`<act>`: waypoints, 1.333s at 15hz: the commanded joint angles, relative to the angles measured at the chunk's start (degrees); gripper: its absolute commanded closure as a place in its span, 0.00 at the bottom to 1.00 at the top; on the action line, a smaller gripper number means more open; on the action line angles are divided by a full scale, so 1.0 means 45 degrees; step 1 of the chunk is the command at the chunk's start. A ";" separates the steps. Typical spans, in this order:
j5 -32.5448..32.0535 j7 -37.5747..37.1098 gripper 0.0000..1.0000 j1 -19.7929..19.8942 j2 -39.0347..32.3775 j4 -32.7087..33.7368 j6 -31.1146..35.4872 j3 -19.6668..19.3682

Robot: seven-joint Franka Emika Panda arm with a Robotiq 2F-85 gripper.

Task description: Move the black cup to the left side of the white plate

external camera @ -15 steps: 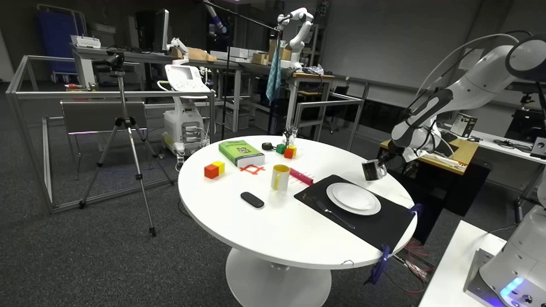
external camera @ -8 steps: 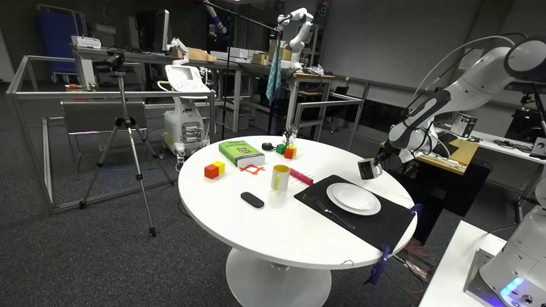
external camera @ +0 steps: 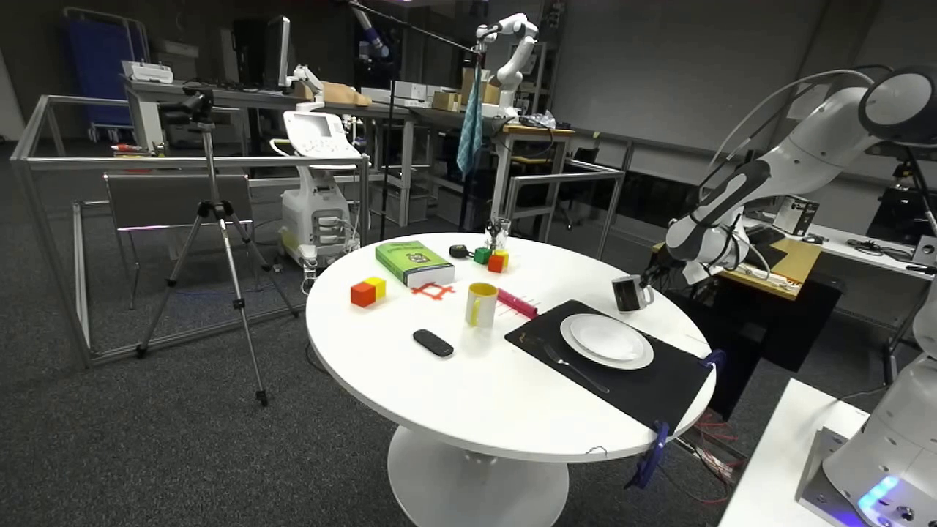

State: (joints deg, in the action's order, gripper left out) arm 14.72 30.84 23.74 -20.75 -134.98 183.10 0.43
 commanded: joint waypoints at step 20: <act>-0.0164 0.1670 0.95 0.3302 -0.0279 -0.0043 0.1157 0.3115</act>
State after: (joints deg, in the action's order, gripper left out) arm 14.44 36.55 35.12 -21.38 -135.09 184.31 10.99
